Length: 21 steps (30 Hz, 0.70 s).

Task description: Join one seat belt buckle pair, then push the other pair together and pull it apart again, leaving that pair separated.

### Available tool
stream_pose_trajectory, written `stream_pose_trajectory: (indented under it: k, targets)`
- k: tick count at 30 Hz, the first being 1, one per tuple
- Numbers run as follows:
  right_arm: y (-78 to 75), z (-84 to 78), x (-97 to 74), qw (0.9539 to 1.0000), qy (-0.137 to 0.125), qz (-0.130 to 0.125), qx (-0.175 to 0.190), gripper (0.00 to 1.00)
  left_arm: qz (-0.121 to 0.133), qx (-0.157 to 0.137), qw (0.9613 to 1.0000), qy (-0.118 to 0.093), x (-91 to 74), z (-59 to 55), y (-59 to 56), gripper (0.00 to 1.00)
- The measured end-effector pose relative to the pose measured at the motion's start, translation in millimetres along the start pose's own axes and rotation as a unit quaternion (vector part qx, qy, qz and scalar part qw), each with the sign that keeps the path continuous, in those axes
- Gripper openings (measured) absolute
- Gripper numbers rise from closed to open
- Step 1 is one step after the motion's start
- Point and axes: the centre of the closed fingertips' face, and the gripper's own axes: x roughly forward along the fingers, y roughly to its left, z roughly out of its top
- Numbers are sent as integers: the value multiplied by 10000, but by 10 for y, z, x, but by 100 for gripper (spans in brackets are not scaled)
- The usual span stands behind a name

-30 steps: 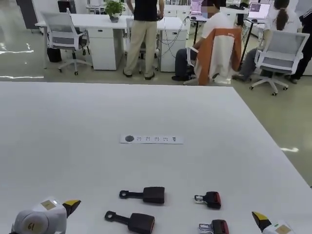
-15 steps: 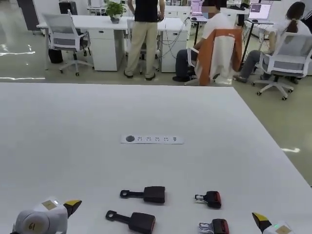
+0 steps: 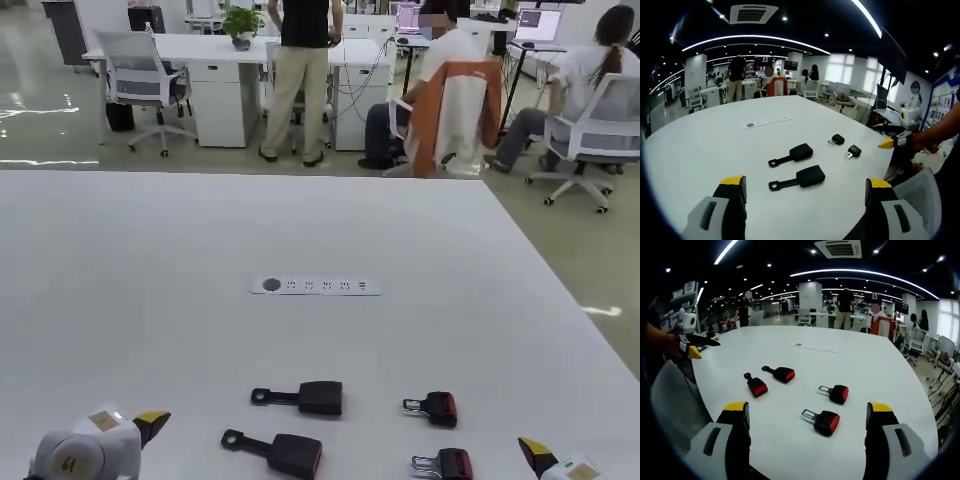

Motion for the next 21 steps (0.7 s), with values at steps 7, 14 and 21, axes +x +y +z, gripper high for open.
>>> stream_pose_trajectory:
  k: [7,14,21]
  targets:
    - [-5,-7,15,10000,15,13,-21,96,-5,8,10000,1,-6,20,-1,100]
    - [2,-20,30,10000,44,36,-33,96,-54,37,10000,42,59,4,20,100]
    - [11,-41,48,9999,64,86,3,95,-116,19,9999,50,128,26,-17,100]
